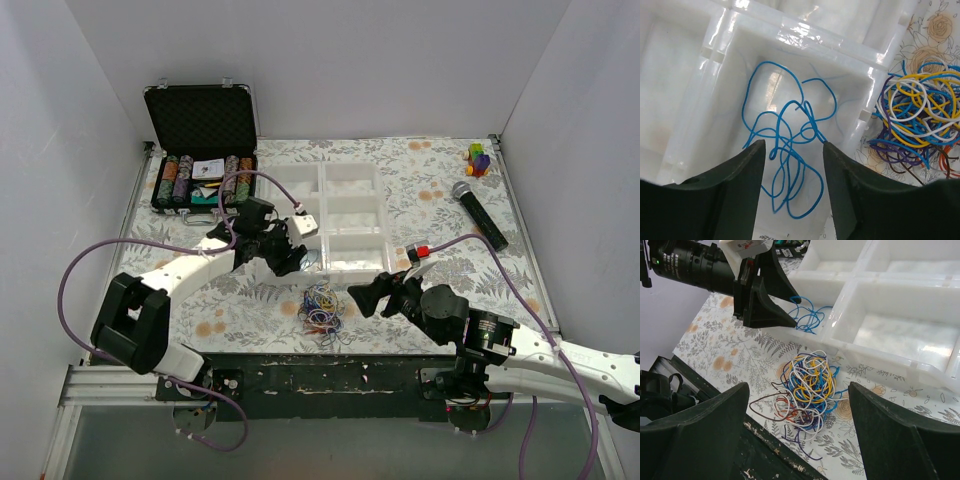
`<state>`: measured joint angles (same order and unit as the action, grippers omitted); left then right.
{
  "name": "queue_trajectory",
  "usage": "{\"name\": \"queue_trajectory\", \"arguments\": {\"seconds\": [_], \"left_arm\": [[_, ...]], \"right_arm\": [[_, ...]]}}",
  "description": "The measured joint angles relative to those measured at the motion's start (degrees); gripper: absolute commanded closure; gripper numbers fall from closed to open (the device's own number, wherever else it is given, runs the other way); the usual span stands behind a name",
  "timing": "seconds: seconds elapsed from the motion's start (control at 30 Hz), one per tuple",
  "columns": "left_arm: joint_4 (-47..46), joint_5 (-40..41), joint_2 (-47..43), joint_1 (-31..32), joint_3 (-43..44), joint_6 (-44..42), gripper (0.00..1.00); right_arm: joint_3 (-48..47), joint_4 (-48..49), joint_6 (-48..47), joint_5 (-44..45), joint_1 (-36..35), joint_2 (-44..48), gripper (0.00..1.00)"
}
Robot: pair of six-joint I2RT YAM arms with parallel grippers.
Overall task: Untangle the cables
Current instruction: Place the cable in the bin.
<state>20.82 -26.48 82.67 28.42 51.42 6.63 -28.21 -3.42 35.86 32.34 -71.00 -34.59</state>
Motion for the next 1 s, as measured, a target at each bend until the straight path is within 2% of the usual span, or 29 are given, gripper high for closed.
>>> {"name": "queue_trajectory", "arguments": {"seconds": [0.1,0.37,0.6,0.73,0.87,1.0], "left_arm": [[-0.3,0.1,0.3,0.2,0.9,0.9,0.38],[0.1,-0.2,-1.2,0.3,5.2,3.1,0.36],[2.1,-1.9,-8.9,0.4,8.2,5.2,0.33],[5.3,-5.8,-14.7,0.6,7.5,5.1,0.33],[8.9,-9.2,-21.6,1.0,2.6,4.3,0.35],[12.5,-11.0,-24.0,1.2,-1.1,3.3,0.35]], "right_arm": [[0.0,0.1,0.0,0.2,0.0,-0.2,0.12],[0.0,0.1,0.0,0.3,0.0,-1.9,0.12],[0.0,0.3,0.1,0.3,0.0,-3.3,0.11],[0.5,2.4,0.7,-0.6,0.0,-8.1,0.16],[1.0,4.1,1.2,-2.6,0.0,-16.1,0.24],[1.0,6.1,0.2,-3.9,0.4,-21.1,0.3]]}}
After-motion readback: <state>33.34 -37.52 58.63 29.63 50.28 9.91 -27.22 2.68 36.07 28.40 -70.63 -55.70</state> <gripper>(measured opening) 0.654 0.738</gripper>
